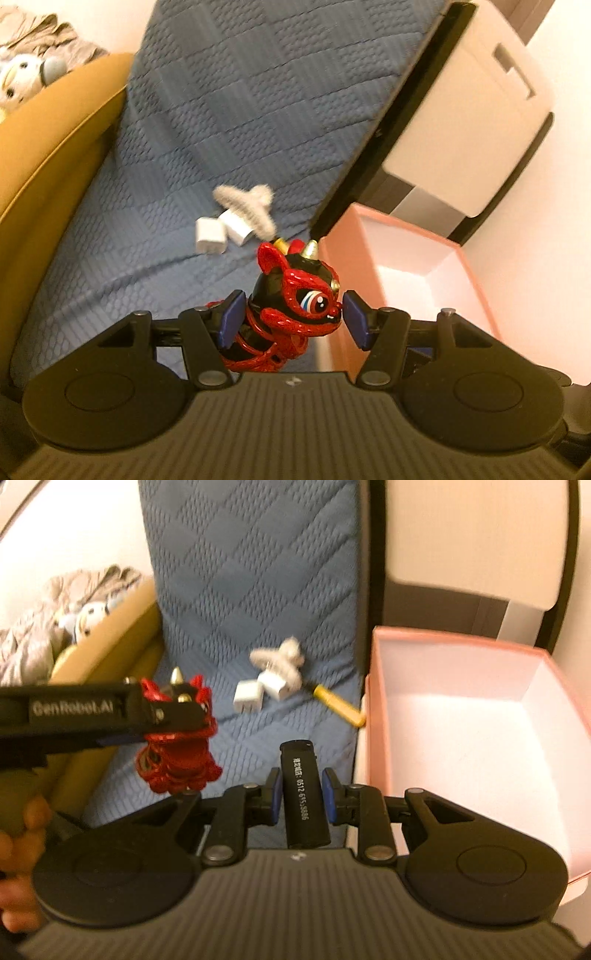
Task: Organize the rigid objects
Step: 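Carry the black USB stick into the pink box and open the right tool, then carry the red figurine into the pink box and open the left tool, then grasp the yellow screwdriver handle with the right tool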
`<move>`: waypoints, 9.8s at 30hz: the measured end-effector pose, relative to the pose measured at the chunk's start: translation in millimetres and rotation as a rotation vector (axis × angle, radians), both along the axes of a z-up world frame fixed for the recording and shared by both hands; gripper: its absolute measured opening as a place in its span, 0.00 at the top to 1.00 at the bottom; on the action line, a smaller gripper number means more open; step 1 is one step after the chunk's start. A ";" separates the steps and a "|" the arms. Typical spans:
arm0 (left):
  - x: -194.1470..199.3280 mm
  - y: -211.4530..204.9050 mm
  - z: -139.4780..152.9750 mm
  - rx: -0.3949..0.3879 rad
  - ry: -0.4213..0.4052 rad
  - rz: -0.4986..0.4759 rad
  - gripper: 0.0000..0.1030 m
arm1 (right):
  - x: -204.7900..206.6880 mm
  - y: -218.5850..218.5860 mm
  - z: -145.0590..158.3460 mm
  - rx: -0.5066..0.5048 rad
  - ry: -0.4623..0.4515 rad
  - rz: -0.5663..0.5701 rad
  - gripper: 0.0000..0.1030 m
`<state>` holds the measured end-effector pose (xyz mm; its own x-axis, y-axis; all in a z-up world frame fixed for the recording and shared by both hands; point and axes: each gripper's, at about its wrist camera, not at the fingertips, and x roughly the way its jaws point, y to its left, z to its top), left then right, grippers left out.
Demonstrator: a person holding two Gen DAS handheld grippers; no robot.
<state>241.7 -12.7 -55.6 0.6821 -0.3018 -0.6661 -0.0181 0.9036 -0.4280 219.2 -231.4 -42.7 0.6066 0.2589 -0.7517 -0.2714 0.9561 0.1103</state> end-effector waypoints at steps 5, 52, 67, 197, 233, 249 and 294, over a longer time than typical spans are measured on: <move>5.3 -21.7 40.5 0.001 -0.061 -0.020 0.49 | 3.8 -20.8 28.6 0.022 -0.051 -0.023 0.74; 18.5 -51.2 -127.7 0.118 0.254 -0.034 0.40 | -8.3 -110.9 -41.6 0.018 0.108 -0.143 0.83; 26.1 -73.3 -35.8 0.072 0.140 -0.057 0.78 | -6.4 -115.5 -11.3 0.058 0.045 -0.127 0.83; -45.3 -9.2 -18.7 0.102 -0.051 -0.053 0.32 | -63.5 -45.8 -12.6 0.076 -0.054 -0.055 0.81; 181.6 58.5 -138.4 0.054 0.181 -0.012 0.28 | 130.7 60.0 -99.2 -0.119 -0.035 0.036 0.78; 201.1 90.4 -171.2 -0.050 0.225 0.043 0.29 | 206.4 84.6 -146.3 -0.222 0.070 0.032 0.68; 190.1 20.4 -177.9 0.288 0.089 -0.046 0.52 | 151.2 88.2 -162.4 -0.208 0.182 0.099 0.78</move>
